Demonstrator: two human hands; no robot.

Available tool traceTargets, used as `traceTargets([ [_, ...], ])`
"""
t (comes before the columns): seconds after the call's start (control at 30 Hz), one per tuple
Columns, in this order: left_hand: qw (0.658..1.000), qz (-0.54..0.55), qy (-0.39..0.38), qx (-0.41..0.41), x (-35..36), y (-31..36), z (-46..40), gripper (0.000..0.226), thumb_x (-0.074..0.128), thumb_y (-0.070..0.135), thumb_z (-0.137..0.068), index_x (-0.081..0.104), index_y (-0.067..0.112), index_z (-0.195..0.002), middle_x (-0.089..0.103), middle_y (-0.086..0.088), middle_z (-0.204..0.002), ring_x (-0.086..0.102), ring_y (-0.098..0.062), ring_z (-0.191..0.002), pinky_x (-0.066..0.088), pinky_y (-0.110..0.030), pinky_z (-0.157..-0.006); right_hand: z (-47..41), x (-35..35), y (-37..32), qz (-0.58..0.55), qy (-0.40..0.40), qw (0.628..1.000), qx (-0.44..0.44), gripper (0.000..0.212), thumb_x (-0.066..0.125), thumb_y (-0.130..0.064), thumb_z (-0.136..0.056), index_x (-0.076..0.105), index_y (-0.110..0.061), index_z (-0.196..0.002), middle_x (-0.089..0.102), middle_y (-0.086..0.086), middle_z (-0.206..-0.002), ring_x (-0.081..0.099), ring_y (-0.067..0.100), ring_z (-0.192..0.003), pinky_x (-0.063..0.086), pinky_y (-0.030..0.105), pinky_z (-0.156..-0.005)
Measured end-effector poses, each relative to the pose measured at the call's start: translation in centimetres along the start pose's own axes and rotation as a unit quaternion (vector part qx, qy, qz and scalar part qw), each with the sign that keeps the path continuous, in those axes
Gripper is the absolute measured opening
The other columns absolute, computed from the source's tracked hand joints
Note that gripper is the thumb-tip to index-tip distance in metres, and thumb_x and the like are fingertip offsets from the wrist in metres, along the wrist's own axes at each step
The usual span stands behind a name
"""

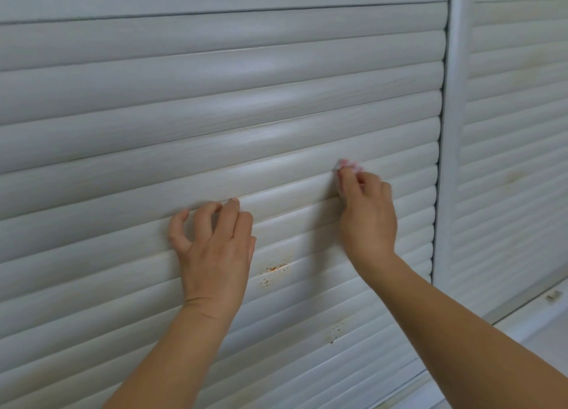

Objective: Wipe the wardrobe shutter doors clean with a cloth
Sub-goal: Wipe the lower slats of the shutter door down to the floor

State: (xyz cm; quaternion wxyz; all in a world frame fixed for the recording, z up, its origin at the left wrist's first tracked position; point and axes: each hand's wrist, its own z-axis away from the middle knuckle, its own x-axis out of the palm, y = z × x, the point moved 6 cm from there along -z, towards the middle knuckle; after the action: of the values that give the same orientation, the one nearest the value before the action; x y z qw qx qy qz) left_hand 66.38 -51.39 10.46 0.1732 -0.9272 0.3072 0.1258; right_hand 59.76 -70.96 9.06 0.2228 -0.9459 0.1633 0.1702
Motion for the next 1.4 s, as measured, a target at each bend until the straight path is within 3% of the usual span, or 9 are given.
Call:
traceTargets([
  [0.1, 1.000, -0.001, 0.003, -0.006, 0.2, -0.1, 0.1, 0.023, 0.080, 0.013, -0.065, 0.063, 0.011, -0.081, 0.065, -0.005, -0.104, 0.040, -0.026, -0.105, 0.022, -0.051, -0.095, 0.5, 0.0, -2.0, 0.030, 0.013, 0.993, -0.116, 0.048, 0.039, -0.008, -0.080, 0.062, -0.009, -0.122, 0.063, 0.017, -0.108, 0.060, 0.039, -0.089, 0.052, 0.038, -0.062],
  [0.2, 1.000, 0.002, 0.004, -0.008, 0.3, -0.2, 0.2, 0.023, 0.080, 0.013, -0.066, 0.062, 0.011, -0.080, 0.064, -0.005, -0.105, 0.040, -0.026, -0.105, 0.022, -0.051, -0.096, -0.5, -0.2, -0.4, 0.045, 0.012, 0.991, -0.128, 0.053, 0.032, -0.013, -0.078, 0.063, -0.010, -0.122, 0.063, 0.017, -0.109, 0.059, 0.042, -0.094, 0.053, 0.041, -0.065],
  [0.4, 1.000, 0.006, 0.005, -0.012, 0.3, -0.2, 0.3, 0.022, 0.080, 0.014, -0.066, 0.063, 0.012, -0.079, 0.065, -0.004, -0.107, 0.040, -0.026, -0.105, 0.022, -0.052, -0.096, -2.6, -0.1, 6.1, 0.047, -0.012, 0.998, 0.026, 0.056, 0.042, 0.004, -0.086, 0.045, -0.014, -0.139, 0.049, 0.017, -0.132, 0.045, 0.041, -0.108, 0.045, 0.044, -0.079],
  [0.73, 1.000, 0.005, 0.021, -0.008, 0.2, 0.0, 0.4, 0.010, 0.068, 0.020, -0.071, 0.062, 0.013, -0.074, 0.065, -0.003, -0.110, 0.041, -0.025, -0.106, 0.023, -0.050, -0.097, -6.0, -0.3, 13.2, -0.042, -0.048, 0.977, 0.205, 0.057, 0.038, -0.006, -0.093, 0.029, -0.026, -0.145, 0.031, 0.005, -0.142, 0.040, 0.035, -0.119, 0.048, 0.050, -0.088],
  [0.97, 1.000, 0.007, 0.017, -0.007, 0.2, 0.0, 0.6, 0.017, 0.077, 0.014, -0.068, 0.061, 0.012, -0.071, 0.065, -0.005, -0.111, 0.040, -0.027, -0.107, 0.021, -0.051, -0.096, -4.5, 1.0, 11.6, -0.070, -0.027, 0.963, 0.259, 0.040, 0.035, -0.014, -0.093, 0.050, -0.004, -0.129, 0.054, 0.025, -0.113, 0.052, 0.042, -0.105, 0.044, 0.043, -0.088],
  [1.07, 1.000, 0.002, -0.001, 0.000, 0.2, -0.1, 0.8, 0.023, 0.081, 0.013, -0.063, 0.060, 0.013, -0.072, 0.064, -0.004, -0.116, 0.040, -0.027, -0.107, 0.019, -0.050, -0.096, -2.3, 2.0, 8.8, -0.120, -0.006, 0.965, 0.234, 0.059, 0.018, -0.038, -0.082, 0.056, -0.013, -0.118, 0.058, 0.019, -0.095, 0.060, 0.039, -0.087, 0.052, 0.048, -0.077],
  [1.2, 1.000, 0.006, -0.018, 0.014, 0.2, -0.4, 0.9, 0.025, 0.082, 0.014, -0.060, 0.061, 0.012, -0.073, 0.062, -0.005, -0.118, 0.040, -0.028, -0.107, 0.017, -0.052, -0.097, 0.8, 2.5, 3.1, -0.149, -0.009, 0.977, 0.153, 0.029, 0.032, -0.012, -0.086, 0.058, -0.012, -0.098, 0.053, 0.011, -0.087, 0.056, 0.036, -0.079, 0.052, 0.047, -0.070],
  [1.3, 0.999, 0.014, -0.024, 0.016, 0.2, -0.6, 0.8, 0.025, 0.082, 0.014, -0.059, 0.060, 0.012, -0.073, 0.062, -0.003, -0.119, 0.041, -0.028, -0.106, 0.017, -0.052, -0.097, 2.8, 2.0, -2.1, -0.202, -0.001, 0.976, 0.084, 0.028, 0.038, -0.014, -0.089, 0.051, -0.024, -0.066, 0.048, -0.010, -0.066, 0.047, 0.026, -0.070, 0.042, 0.040, -0.067],
  [1.4, 0.999, 0.011, -0.022, 0.026, -0.1, -0.8, 0.8, 0.016, 0.074, 0.014, -0.067, 0.059, 0.014, -0.072, 0.061, -0.001, -0.121, 0.042, -0.027, -0.107, 0.017, -0.051, -0.097, 5.9, 1.6, -7.4, -0.205, -0.031, 0.976, -0.060, 0.036, 0.036, -0.007, -0.083, 0.068, -0.022, -0.088, 0.061, -0.002, -0.087, 0.052, 0.026, -0.084, 0.035, 0.037, -0.076],
])
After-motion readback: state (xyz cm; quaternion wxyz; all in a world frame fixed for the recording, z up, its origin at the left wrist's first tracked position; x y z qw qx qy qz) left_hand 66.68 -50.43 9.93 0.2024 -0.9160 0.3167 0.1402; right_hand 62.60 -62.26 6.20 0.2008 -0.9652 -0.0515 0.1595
